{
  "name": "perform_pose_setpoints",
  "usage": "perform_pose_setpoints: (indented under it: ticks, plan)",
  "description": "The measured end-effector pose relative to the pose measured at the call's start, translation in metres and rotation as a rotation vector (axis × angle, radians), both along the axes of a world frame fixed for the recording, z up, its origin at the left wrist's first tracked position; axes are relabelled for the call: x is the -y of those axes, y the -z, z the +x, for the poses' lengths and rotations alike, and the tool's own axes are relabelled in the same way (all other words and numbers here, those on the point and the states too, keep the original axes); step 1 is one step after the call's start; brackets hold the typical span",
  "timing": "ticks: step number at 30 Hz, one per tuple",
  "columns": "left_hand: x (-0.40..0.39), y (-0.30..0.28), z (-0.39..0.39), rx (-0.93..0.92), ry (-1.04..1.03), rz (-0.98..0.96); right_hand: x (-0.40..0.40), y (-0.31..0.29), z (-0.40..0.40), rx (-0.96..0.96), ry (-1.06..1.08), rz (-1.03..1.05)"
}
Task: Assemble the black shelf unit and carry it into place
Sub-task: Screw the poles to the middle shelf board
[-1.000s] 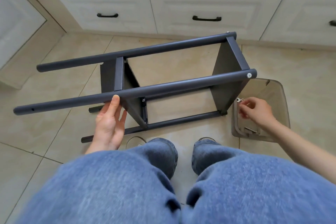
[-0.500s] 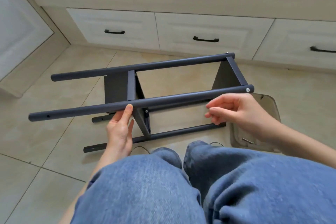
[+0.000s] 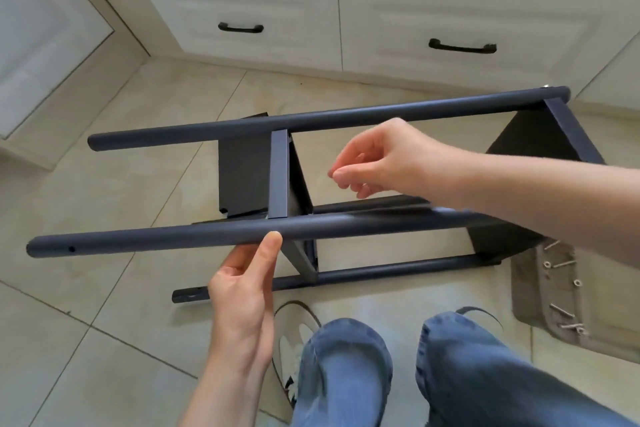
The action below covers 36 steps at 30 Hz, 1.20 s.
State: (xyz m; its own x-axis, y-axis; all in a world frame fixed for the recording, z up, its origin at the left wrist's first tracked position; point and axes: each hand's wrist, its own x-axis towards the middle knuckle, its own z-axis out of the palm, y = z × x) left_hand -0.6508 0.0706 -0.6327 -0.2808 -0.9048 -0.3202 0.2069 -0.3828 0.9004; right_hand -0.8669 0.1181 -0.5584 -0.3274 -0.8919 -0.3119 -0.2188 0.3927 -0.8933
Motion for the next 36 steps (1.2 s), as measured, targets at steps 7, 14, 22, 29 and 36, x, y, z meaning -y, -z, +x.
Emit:
perform_pose_setpoints:
  ticks: [7,14,22,29,36]
  plan:
    - [0.013,0.012,0.005,0.025,0.039,-0.057,0.050,0.046,0.001,0.291,-0.181,0.222]
    - [0.041,0.010,0.020,0.028,0.071,-0.059,0.078,0.058,0.017,0.755,-0.160,0.351]
    - [0.052,0.010,0.046,0.027,0.108,-0.045,0.088,0.071,0.054,0.889,-0.047,0.337]
    - [0.051,0.013,0.063,0.088,0.149,-0.047,0.094,0.068,0.069,1.010,-0.154,0.450]
    - [0.044,0.017,0.067,0.052,0.165,-0.027,0.086,0.074,0.080,1.084,-0.153,0.483]
